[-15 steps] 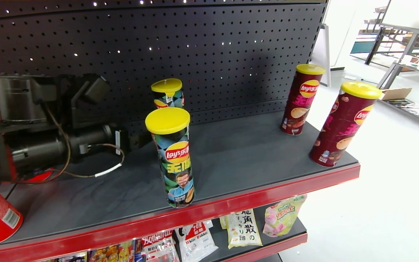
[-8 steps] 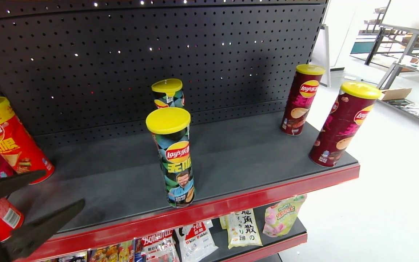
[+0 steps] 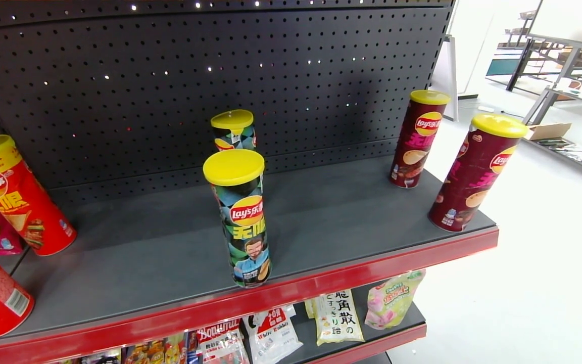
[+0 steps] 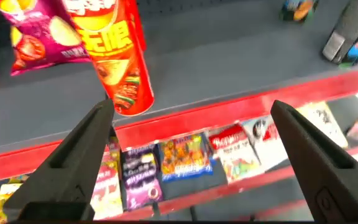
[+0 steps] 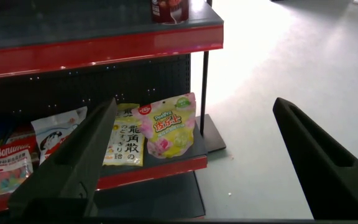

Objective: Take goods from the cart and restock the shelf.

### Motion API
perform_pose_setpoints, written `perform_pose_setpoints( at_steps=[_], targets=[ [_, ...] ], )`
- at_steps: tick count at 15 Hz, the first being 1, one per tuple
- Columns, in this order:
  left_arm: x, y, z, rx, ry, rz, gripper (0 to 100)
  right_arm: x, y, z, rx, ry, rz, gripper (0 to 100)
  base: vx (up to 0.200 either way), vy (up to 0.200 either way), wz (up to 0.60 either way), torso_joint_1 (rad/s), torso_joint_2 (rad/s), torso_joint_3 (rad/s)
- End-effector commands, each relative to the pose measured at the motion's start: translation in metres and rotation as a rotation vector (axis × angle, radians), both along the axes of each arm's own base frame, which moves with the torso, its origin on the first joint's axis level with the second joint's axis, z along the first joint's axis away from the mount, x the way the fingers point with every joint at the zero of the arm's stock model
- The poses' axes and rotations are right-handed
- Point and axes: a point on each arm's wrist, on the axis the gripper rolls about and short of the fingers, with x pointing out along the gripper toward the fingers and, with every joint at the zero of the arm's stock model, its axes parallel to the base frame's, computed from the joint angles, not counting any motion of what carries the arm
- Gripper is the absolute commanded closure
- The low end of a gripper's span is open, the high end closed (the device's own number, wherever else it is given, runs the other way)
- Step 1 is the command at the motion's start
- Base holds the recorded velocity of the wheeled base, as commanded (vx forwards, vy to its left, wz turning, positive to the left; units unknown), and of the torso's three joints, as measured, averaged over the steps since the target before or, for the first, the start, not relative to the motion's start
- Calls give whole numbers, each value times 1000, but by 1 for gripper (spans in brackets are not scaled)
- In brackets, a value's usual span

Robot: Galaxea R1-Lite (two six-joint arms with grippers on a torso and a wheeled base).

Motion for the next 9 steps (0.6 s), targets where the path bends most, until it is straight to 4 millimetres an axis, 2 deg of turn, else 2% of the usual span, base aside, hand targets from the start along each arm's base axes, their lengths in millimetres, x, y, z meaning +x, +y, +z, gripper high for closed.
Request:
perform_pose_setpoints(
  at_steps=[1,2,8,9],
  targets=[
    [-10,1,-9,-14,-55,8,0,0,0,0,-1,0,2,0,0,0,0,0,0,0],
    [-10,2,-9,-14,-56,21,0,0,0,0,-4,0,0,0,0,0,0,0,0,0],
    [-10,2,-10,-26,-57,35,0,0,0,0,-4,0,0,0,0,0,600,2,8,4],
    [-10,2,-9,-26,-59,35,0,0,0,0,-1,0,0,0,0,0,0,0,0,0]
  ],
)
